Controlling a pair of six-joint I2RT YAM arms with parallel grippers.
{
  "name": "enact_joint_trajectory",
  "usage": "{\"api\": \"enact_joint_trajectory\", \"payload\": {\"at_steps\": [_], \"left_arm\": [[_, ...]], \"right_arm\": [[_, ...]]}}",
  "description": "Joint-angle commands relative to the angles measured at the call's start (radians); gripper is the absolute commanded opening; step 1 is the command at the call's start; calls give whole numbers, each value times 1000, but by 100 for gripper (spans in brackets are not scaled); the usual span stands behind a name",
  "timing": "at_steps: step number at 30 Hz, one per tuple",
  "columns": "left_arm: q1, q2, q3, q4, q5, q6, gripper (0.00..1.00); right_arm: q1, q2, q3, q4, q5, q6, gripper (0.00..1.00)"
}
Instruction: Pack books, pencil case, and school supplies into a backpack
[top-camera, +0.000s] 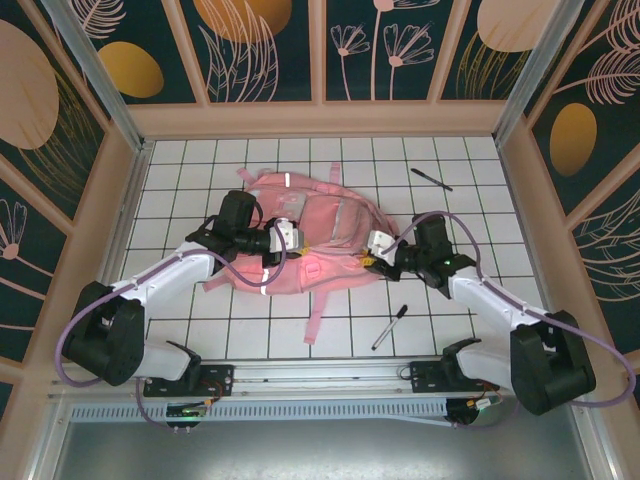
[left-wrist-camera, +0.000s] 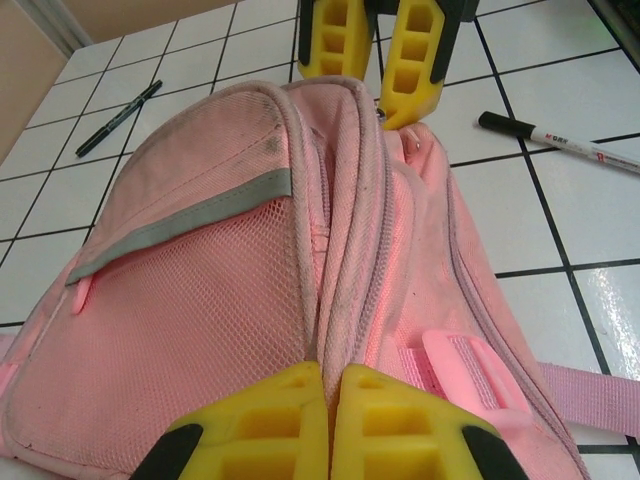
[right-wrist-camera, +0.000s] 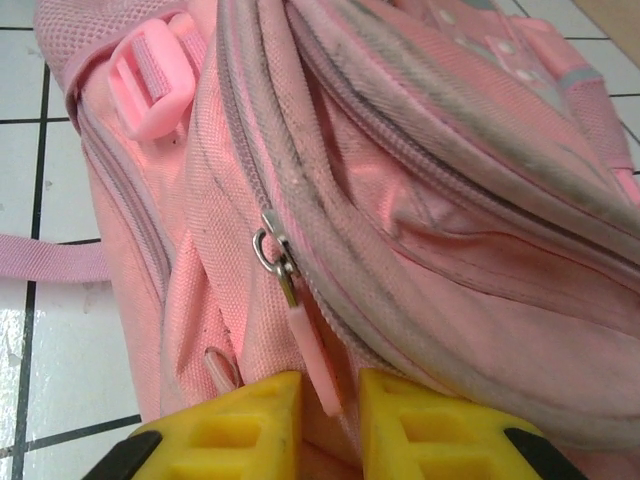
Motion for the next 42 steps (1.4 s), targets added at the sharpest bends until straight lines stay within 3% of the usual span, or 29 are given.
{"api": "enact_joint_trajectory", "payload": {"at_steps": [1, 9, 13, 19, 24, 26, 28, 32, 42], "left_arm": [[-1, -12, 25, 113, 107, 4, 0], [-1, 0, 14, 109, 43, 5, 0], [1, 5, 8, 112, 4, 7, 0], [5, 17, 12, 136, -8, -12, 0], [4, 25, 12, 138, -8, -15, 0], [4, 15, 6, 140, -8, -18, 0], [5, 2, -12, 152, -14, -12, 0], [13, -6, -10, 121, -30, 3, 0], [51, 2, -18, 28, -49, 178, 0]], "right_arm": [[40, 21, 17, 82, -37, 47, 18], [52, -10, -27, 194, -41, 173, 12], [51, -21, -15, 144, -70, 186, 11], [63, 25, 20, 76, -166, 189, 21], [87, 70, 20, 117, -86, 206, 18], [90, 70, 11, 161, -55, 233, 6], [89, 59, -1, 192, 11, 251, 0], [70, 12, -42, 258, 80, 311, 0], [-93, -19, -7, 60, 230, 264, 0]]}}
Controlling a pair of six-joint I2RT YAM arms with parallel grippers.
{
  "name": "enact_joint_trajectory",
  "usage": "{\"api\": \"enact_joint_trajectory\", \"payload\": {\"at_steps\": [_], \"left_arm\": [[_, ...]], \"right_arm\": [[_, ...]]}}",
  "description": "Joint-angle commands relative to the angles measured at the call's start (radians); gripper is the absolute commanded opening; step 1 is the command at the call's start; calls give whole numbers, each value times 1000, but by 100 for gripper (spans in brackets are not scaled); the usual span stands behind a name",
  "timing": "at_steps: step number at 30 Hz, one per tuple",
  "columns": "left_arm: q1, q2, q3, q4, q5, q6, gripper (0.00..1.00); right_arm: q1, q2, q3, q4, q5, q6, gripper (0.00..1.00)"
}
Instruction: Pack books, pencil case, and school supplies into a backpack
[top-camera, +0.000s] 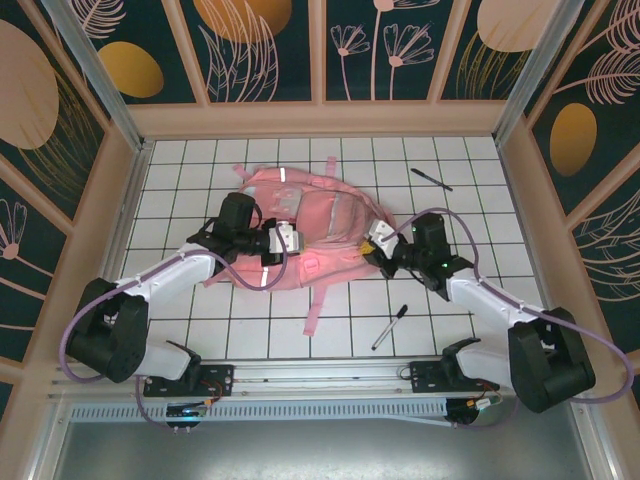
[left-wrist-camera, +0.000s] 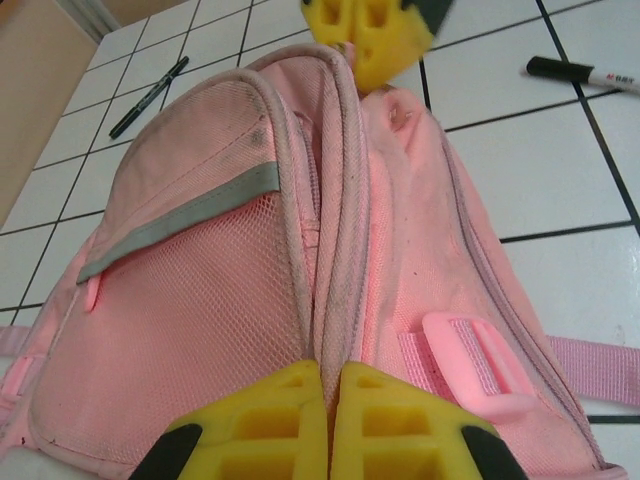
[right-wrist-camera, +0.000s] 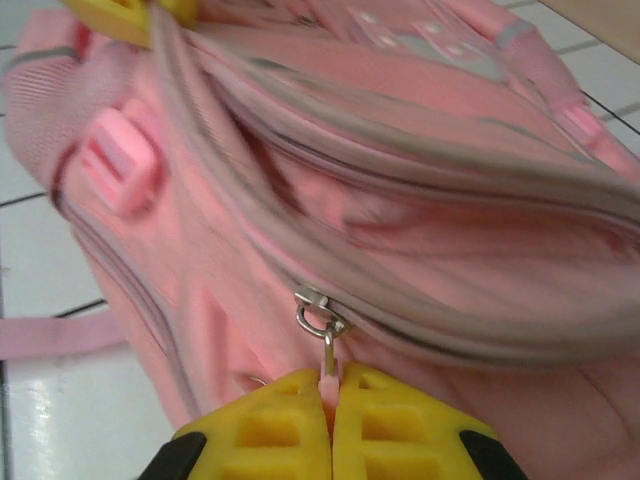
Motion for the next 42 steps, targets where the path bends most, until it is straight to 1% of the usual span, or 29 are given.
{"api": "enact_joint_trajectory", "payload": {"at_steps": [1, 4, 6, 8, 11, 12, 13, 15, 16, 17, 19, 20, 21, 22, 23, 25, 27, 28, 29, 31, 33, 37, 38, 40, 42], "left_arm": [[30, -12, 16, -27, 19, 101, 0], [32, 1, 31, -44, 14, 119, 0], [34, 2, 38, -50, 13, 121, 0], [45, 7, 30, -32, 5, 125, 0], [106, 33, 41, -8, -7, 114, 0], [129, 38, 42, 10, -33, 103, 0], [135, 45, 36, 42, -108, 98, 0], [139, 72, 24, 163, -307, 33, 0], [152, 97, 39, 180, -359, 23, 2], [165, 119, 67, 160, -355, 19, 3], [186, 170, 157, 69, -285, 12, 11], [187, 184, 167, 44, -262, 7, 21], [186, 193, 213, 18, -233, 2, 37], [186, 197, 225, -1, -203, 2, 42], [186, 195, 231, -24, -171, 17, 44], [185, 181, 231, -124, -78, 107, 53], [178, 152, 221, -239, 15, 221, 59], [165, 131, 207, -273, 43, 257, 62], [148, 114, 194, -282, 49, 275, 64], [92, 80, 154, -267, 3, 282, 70], [41, 76, 154, -261, -41, 282, 71], [-14, 117, 208, -222, -57, 206, 70], [-29, 129, 216, -208, -63, 206, 69], [-64, 152, 229, -189, -88, 206, 65], [-98, 176, 245, -199, -109, 206, 54]], "right_arm": [[-86, -17, 28, -65, 157, 6, 0], [-128, -13, 23, -19, 249, 46, 0], [-144, 0, 17, 18, 260, 65, 0], [-142, 7, 22, 23, 214, 38, 0], [-121, -19, 10, 31, 122, 0, 0], [-110, -31, 1, 40, 91, -9, 0], [-99, -38, -2, 37, 54, -28, 0], [-67, -33, 11, 14, -4, -56, 0], [-40, -22, 31, -23, -34, -93, 0], [-12, -12, 48, -46, -43, -110, 0], [58, 25, 77, -48, -40, -106, 0], [88, 41, 85, -35, -41, -92, 0], [113, 62, 90, -3, -40, -65, 0], [133, 80, 92, 36, -41, -36, 0], [145, 96, 92, 73, -38, -11, 0], [168, 128, 98, 129, -17, 34, 0], [175, 148, 103, 152, 3, 60, 0], [175, 153, 105, 159, 3, 73, 0], [175, 158, 107, 162, 2, 81, 0], [175, 160, 110, 161, 7, 85, 0], [175, 159, 109, 157, 16, 94, 0], [175, 164, 123, 137, -7, 100, 0], [194, 163, 123, 136, -6, 101, 0], [199, 158, 120, 144, 0, 118, 0], [202, 151, 110, 176, 0, 154, 0]]}}
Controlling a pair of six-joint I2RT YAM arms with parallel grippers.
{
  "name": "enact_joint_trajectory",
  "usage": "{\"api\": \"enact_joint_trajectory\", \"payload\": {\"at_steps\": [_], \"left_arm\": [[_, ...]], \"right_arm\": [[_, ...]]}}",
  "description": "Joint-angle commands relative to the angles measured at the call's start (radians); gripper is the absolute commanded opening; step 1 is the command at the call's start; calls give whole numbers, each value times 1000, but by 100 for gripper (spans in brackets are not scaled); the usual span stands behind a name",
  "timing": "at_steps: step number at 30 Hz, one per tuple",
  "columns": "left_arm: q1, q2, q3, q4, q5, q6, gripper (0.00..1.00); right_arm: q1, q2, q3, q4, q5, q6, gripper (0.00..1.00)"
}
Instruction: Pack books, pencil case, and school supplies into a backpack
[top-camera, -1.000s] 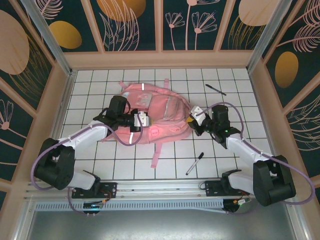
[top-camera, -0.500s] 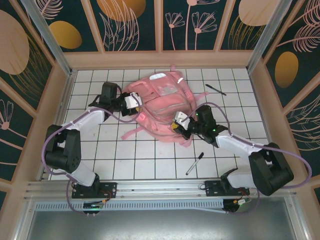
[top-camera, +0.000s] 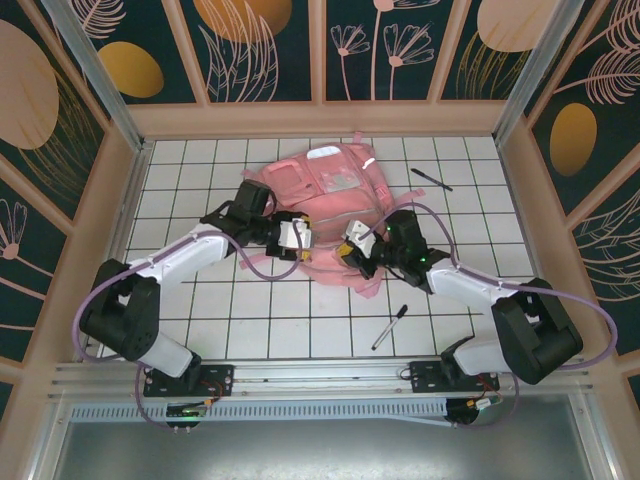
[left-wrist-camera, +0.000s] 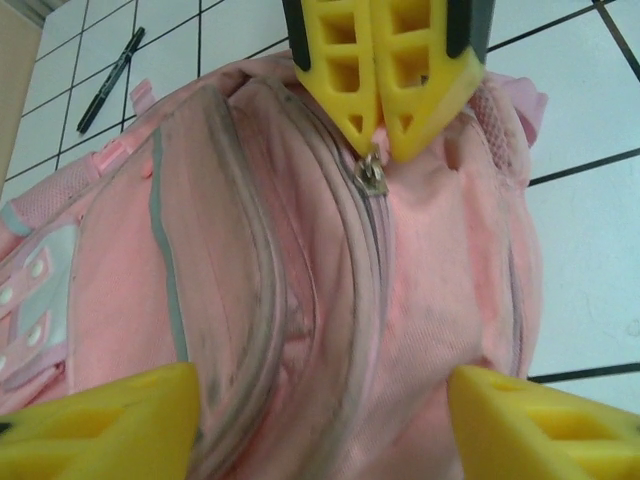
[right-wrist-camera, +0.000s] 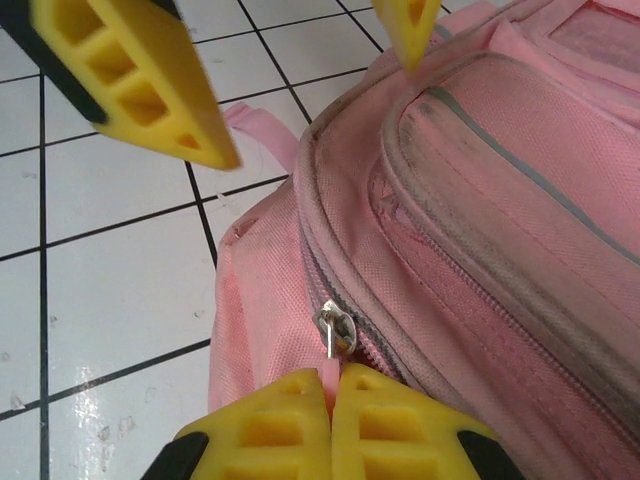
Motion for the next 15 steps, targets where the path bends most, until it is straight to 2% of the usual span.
{"api": "enact_joint_trajectory", "payload": {"at_steps": [1, 4, 7, 10, 12, 15], "left_arm": [[-46, 44, 39, 4, -19, 7, 53], [-67, 68, 19, 46, -67, -20, 52], [-78, 80, 23, 72, -125, -46, 40], [-79, 81, 29, 88, -161, -57, 24], [-79, 81, 38, 73, -187, -36, 0], [-79, 50, 39, 55, -196, -48, 0]], "right_arm": [[15, -12, 28, 91, -9, 68, 0], [23, -21, 30, 98, -17, 84, 0], [34, -29, 39, 79, -13, 86, 0], [35, -31, 61, 19, -2, 65, 0], [33, -40, 78, -60, 34, 41, 0], [17, -39, 128, -268, 127, -26, 0]]}}
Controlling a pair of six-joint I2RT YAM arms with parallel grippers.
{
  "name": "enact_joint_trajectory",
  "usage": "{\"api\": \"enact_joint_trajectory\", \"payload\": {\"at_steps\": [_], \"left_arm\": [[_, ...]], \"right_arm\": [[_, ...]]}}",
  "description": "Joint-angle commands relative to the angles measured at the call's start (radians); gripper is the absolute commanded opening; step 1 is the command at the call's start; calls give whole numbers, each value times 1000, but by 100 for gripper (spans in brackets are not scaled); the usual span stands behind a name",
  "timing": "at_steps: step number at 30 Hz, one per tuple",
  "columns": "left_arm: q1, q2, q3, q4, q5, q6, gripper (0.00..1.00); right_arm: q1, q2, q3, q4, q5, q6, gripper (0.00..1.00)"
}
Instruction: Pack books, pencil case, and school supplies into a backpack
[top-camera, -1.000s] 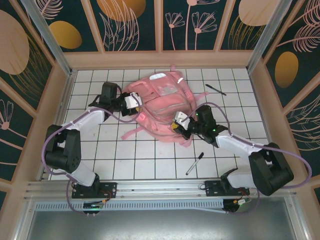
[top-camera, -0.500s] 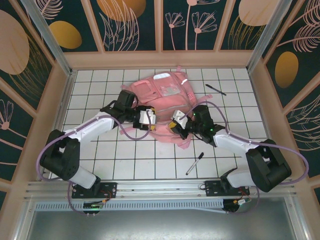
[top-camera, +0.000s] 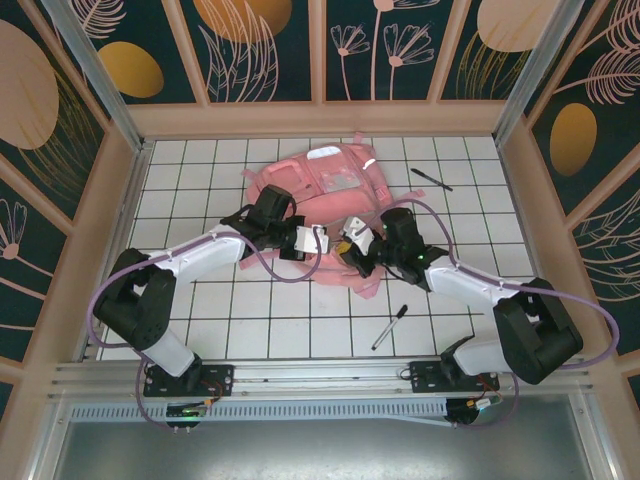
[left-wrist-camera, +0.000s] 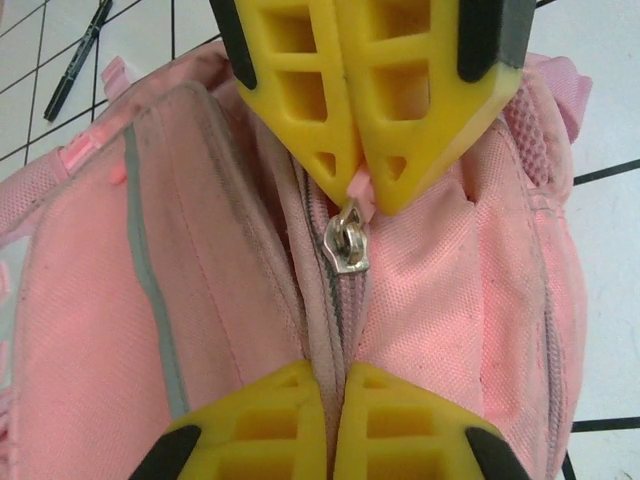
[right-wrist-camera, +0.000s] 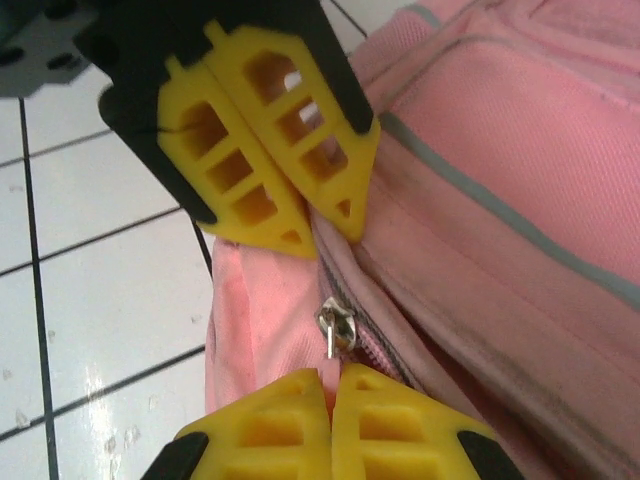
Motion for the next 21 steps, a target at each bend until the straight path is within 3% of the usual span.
{"api": "enact_joint_trajectory", "payload": {"at_steps": [1, 4, 12, 16, 21], "left_arm": [[4, -33, 6, 6, -50, 5, 0], [6, -78, -47, 30, -25, 40, 0], [38, -173, -141, 86, -3, 30, 0], [93, -206, -145, 55, -22, 36, 0], [228, -164, -140, 41, -146, 56, 0]], "right_arm": [[-16, -36, 79, -221, 83, -81, 0], [-89, -63, 49, -283, 170, -62, 0], [-342, -85, -9, -211, 232, 0, 0], [-347, -89, -3, -177, 162, 2, 0], [-275, -189, -12, -120, 35, -31, 0]]}}
